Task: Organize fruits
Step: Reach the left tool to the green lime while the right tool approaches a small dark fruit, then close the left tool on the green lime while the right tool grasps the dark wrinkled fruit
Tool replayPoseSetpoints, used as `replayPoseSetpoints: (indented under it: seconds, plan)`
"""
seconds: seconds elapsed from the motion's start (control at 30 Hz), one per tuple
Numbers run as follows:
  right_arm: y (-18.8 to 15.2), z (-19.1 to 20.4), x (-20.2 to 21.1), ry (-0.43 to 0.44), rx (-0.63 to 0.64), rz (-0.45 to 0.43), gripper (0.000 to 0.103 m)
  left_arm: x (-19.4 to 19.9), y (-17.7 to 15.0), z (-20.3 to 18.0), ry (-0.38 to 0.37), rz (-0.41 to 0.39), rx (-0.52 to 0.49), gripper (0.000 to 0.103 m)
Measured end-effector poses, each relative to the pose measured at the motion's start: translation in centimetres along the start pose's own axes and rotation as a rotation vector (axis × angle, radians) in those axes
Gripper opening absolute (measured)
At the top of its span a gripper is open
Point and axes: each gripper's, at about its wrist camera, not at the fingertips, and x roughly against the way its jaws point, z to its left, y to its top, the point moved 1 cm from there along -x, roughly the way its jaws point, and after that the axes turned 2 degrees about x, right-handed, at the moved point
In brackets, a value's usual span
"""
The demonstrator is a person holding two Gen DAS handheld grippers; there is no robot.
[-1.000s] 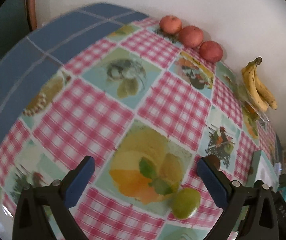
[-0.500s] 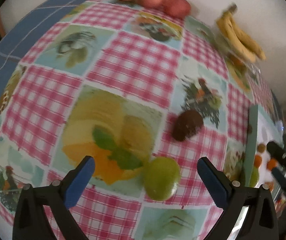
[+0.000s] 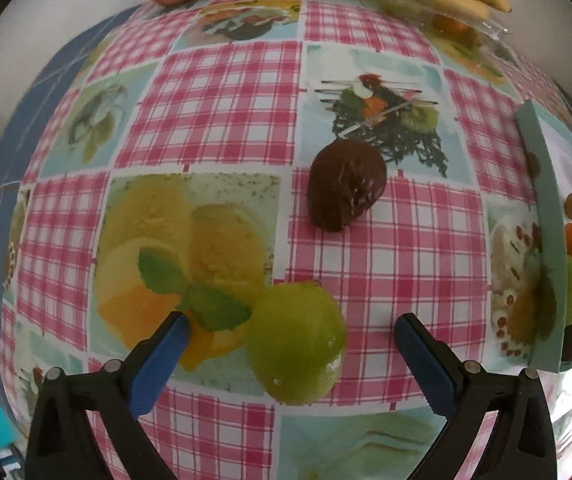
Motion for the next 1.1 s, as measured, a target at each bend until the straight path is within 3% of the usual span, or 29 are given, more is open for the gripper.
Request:
replayPoseSetpoints:
  seconds: [0.4, 0.47, 0.63, 0.7, 1.0, 1.1]
  plan:
    - [0.0, 0.1, 0.0, 0.002, -0.033, 0.009, 0.098, 0.1, -0.2, 0.1, -0.004, -0.022, 0.018, 0.103]
    - [0.0, 0.1, -0.1, 0.002, -0.038, 0.013, 0.098, 0.2, -0.5, 0.3, -0.041, -0.035, 0.006, 0.101]
    - [0.0, 0.0, -0.3, 0.005, -0.05, 0.027, 0.098, 1.4, -0.5, 0.5, -0.06, -0.063, 0.006, 0.068]
    - [0.0, 0.0, -0.3, 0.004, -0.05, 0.027, 0.098, 1.8, -0.6, 0.8, -0.067, -0.068, 0.015, 0.044]
    - [0.0, 0.2, -0.3, 0.002, -0.047, 0.032, 0.098, 2.2, -1.0, 0.8, -0.076, -0.062, 0.014, 0.041]
    - [-0.1, 0.3, -0.4, -0.001, -0.041, 0.037, 0.098, 1.9, -0.4, 1.1, -0.117, -0.053, 0.05, 0.041]
